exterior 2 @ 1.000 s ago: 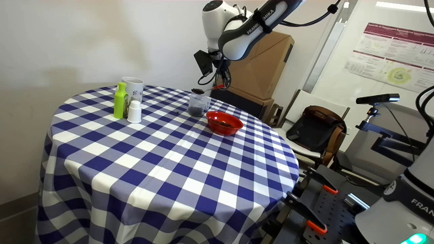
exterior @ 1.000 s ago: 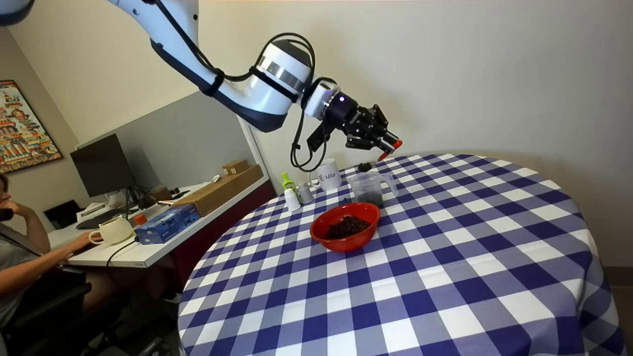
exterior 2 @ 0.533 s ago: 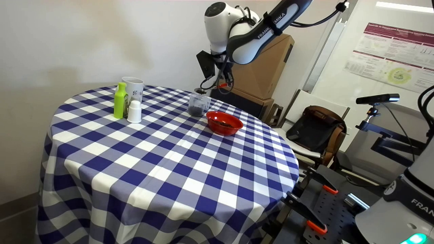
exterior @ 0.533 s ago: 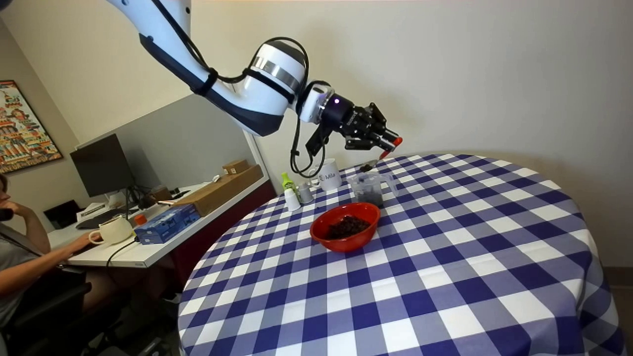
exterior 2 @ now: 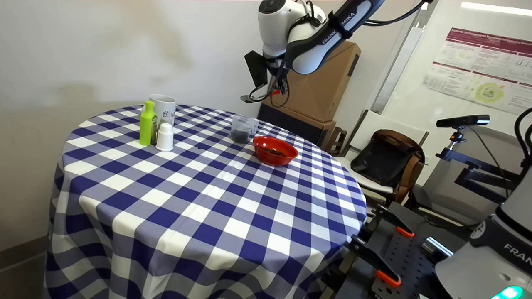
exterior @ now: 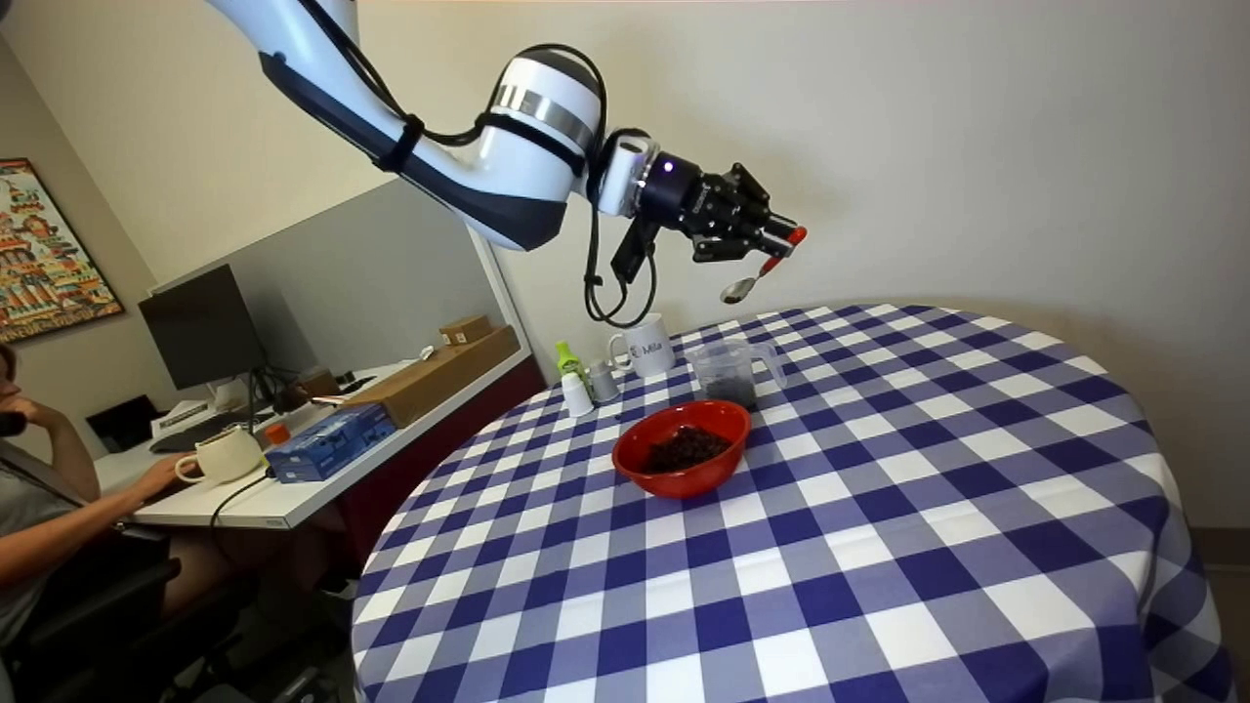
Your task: Put a spoonful of the things in the bowl into the jug
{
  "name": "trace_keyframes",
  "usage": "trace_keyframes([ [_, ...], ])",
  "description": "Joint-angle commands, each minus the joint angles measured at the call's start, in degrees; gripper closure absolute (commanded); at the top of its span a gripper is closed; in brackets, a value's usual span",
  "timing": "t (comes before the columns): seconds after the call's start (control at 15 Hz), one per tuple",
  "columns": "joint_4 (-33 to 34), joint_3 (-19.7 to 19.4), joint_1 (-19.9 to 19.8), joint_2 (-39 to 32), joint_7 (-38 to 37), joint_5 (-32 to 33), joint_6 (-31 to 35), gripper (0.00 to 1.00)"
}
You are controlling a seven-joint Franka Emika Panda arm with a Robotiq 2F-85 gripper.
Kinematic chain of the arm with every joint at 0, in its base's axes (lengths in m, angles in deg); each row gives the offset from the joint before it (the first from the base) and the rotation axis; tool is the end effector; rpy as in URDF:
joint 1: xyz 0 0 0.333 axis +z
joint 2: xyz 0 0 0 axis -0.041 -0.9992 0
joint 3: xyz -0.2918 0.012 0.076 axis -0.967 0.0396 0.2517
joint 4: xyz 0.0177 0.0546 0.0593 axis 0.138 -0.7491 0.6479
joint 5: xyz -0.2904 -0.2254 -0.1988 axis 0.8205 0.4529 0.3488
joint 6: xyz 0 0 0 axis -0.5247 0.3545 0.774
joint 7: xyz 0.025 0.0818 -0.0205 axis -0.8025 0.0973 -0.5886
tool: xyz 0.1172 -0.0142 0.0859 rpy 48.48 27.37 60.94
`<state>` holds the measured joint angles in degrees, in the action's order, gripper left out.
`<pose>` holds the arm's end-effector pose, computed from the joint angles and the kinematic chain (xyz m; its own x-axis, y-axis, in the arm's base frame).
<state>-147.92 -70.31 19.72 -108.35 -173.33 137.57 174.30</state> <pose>0.6896 -0.1349 0.2350 -0.5441 -0.6220 0.5632 -0.8013 0.1861 -0.5686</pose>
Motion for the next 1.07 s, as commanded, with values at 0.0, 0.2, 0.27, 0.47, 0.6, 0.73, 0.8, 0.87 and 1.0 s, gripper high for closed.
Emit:
trace_keyframes([
  [0.0,-0.93,-9.03,7.32,-0.76,-2.21,-2.03,4.25,0.95],
  [0.2,-3.66,-11.70,10.29,-0.30,-2.22,-2.88,5.42,0.95],
  [0.27,-5.06,-11.31,10.49,0.26,-2.22,-2.48,5.29,0.95],
  [0.47,-7.26,-12.59,12.60,-0.05,-2.16,-2.55,5.84,0.95],
  [0.6,-7.95,-14.52,14.57,-0.73,-2.04,-3.15,6.91,0.95],
  [0.73,-8.14,-17.86,17.33,-1.82,-2.03,-4.24,8.75,0.95],
  [0.8,-8.69,-18.70,18.05,-1.74,-2.04,-4.63,9.36,0.95],
  [0.87,-10.55,-15.95,16.27,0.44,-2.05,-3.49,8.46,0.95],
  [1.0,-12.14,-5.64,7.86,6.51,3.35,-2.50,4.82,0.95],
])
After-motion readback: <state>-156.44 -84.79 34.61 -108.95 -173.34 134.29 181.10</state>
